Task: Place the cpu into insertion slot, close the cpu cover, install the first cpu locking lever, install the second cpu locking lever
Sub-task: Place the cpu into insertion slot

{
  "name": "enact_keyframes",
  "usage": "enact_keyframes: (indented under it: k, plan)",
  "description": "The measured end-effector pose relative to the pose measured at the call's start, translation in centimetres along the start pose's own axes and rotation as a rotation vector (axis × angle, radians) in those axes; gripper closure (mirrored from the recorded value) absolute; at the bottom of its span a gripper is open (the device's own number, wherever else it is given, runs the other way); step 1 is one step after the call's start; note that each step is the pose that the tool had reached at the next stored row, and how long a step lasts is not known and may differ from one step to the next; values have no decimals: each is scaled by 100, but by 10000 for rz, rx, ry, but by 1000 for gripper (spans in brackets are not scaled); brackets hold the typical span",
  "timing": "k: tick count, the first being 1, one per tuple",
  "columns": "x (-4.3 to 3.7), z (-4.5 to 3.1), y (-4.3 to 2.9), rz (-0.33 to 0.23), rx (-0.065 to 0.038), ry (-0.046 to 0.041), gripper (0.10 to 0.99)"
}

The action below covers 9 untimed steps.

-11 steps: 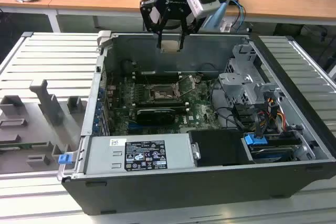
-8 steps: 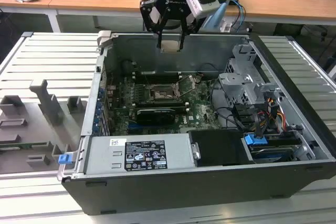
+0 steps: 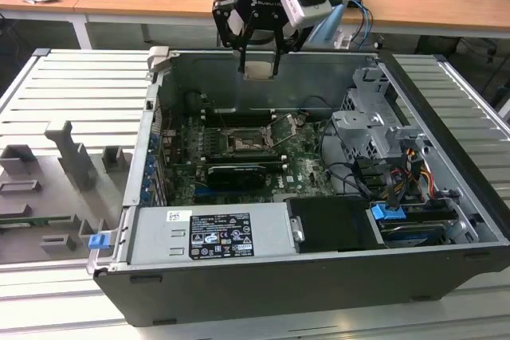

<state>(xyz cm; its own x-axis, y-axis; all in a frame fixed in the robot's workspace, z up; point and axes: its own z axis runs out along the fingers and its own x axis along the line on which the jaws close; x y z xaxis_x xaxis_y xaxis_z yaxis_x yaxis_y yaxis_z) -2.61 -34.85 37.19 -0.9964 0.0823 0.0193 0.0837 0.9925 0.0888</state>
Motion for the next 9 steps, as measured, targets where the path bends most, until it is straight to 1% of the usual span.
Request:
enact_keyframes:
  k: [5, 9]
  plan:
    - [0, 1, 0, 160, -2, -14, 557]
    - [0, 2, 0, 419, -8, -37, 557]
